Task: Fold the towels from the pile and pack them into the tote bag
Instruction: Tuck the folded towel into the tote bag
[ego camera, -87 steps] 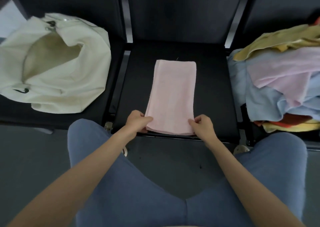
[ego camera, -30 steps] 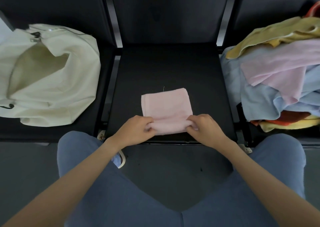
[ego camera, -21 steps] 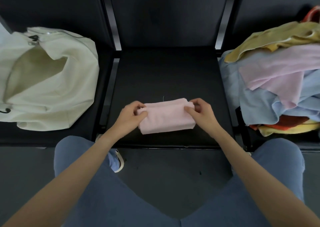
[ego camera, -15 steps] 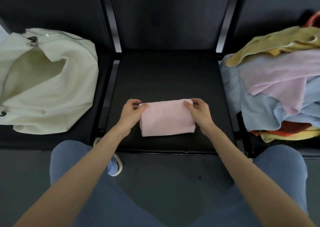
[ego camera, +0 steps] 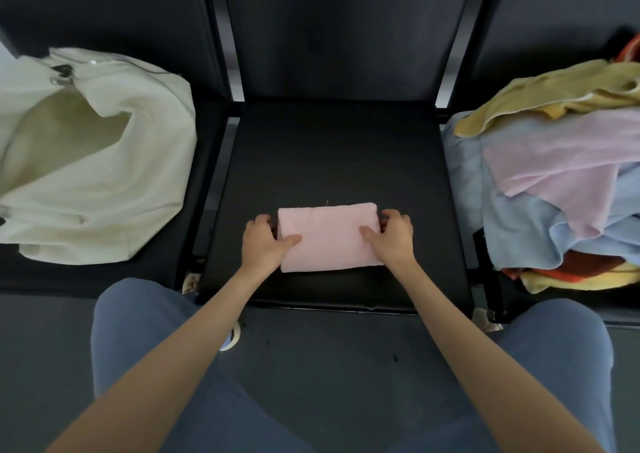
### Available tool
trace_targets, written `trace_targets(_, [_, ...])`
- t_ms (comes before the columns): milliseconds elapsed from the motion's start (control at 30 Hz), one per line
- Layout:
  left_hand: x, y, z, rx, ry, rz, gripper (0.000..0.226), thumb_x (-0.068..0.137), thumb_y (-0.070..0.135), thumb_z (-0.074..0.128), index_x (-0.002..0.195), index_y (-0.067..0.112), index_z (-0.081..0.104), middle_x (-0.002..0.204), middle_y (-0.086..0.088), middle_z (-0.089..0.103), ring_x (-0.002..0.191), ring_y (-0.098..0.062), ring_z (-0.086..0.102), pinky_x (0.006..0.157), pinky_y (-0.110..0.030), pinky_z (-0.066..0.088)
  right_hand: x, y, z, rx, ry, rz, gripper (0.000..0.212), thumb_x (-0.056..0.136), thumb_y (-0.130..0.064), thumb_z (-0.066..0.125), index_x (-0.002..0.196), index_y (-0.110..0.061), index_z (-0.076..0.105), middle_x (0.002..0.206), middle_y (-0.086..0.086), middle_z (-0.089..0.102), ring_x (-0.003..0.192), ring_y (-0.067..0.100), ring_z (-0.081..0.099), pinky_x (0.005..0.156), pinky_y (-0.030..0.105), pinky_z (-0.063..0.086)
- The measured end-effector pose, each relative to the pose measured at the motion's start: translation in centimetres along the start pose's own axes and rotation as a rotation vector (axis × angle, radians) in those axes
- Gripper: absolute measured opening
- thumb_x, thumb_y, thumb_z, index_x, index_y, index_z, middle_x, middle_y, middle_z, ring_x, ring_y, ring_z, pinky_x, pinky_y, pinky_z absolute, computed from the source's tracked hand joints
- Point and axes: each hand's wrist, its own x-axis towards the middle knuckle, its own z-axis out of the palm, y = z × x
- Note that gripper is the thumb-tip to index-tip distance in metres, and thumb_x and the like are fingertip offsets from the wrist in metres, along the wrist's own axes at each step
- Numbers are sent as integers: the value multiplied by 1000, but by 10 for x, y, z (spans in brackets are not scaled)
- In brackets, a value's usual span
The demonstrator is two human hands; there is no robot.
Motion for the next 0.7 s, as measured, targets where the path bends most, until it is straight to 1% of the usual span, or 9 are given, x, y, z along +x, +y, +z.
trace_targets(133, [0, -5, 6, 88, -49, -83, 49, 79, 46, 72, 104, 5, 64, 120, -15, 49, 113, -27, 48, 86, -34, 46, -6, -5, 3, -120, -11, 18, 33, 87, -30, 61, 105, -2, 58, 118, 16, 54, 114, 30, 44, 93, 37, 40])
trace_targets(233, [0, -2, 7, 36, -75, -121, 37, 78, 41, 72, 82, 5, 63, 108, -17, 59, 100, -26, 56, 70, -32, 47, -12, -16, 6, -103, -20, 26, 36, 89, -27, 57, 113, 0, 52, 118, 16, 51, 112, 31, 46, 93, 39, 43])
trace_targets(300, [-5, 1, 3, -101, -69, -127, 31, 80, 33, 72, 84, 4, 64, 98, -15, 65, 86, -23, 63, 60, -28, 47, -17, -26, 7, -6, -42, 11, 37, 90, -24, 55, 118, -1, 46, 114, 14, 52, 100, 27, 53, 77, 34, 48])
trace_targets(367, [-10, 5, -10, -207, -8, -119, 27, 83, 30, 71, 93, 6, 61, 95, -8, 65, 87, -21, 63, 61, -25, 46, -21, -40, 8, 85, -82, -12, 33, 93, -23, 52, 118, -2, 42, 99, 7, 56, 78, 16, 55, 56, 25, 41])
trace_targets(400, [-11, 6, -20, -258, 30, -130, 28, 84, 29, 71, 99, 8, 58, 97, -5, 64, 90, -20, 62, 64, -26, 46, -23, -49, 8, 113, -105, -22, 33, 95, -23, 52, 119, -3, 41, 90, 0, 53, 72, 11, 52, 53, 22, 39])
trace_targets(467, [-10, 3, -49, -371, 100, -141, 35, 84, 25, 72, 110, 8, 55, 104, -4, 61, 95, -19, 60, 73, -28, 47, -26, -74, 14, 163, -158, -57, 34, 95, -25, 53, 121, -6, 41, 86, -8, 48, 73, 6, 50, 59, 20, 42])
trace_targets(567, [-3, -6, -108, -535, 155, -125, 41, 83, 22, 74, 116, 7, 54, 108, -7, 63, 97, -20, 63, 80, -32, 53, -33, -122, 27, 276, -261, -85, 40, 94, -27, 57, 126, -10, 41, 106, -3, 52, 92, 10, 54, 76, 27, 49])
trace_targets(633, [1, -13, -151, -612, 216, -118, 38, 82, 19, 75, 113, 8, 54, 106, -7, 63, 91, -17, 63, 74, -28, 53, -41, -158, 35, 386, -359, -84, 45, 93, -27, 59, 130, -13, 38, 111, -2, 51, 94, 9, 55, 70, 23, 49])
trace_targets(700, [6, -21, -191, -653, 286, -108, 37, 83, 15, 74, 113, 8, 54, 103, -7, 63, 85, -14, 62, 67, -23, 49, -50, -191, 44, 474, -458, -137, 51, 92, -19, 59, 133, -20, 29, 102, -5, 51, 88, 8, 57, 63, 21, 49])
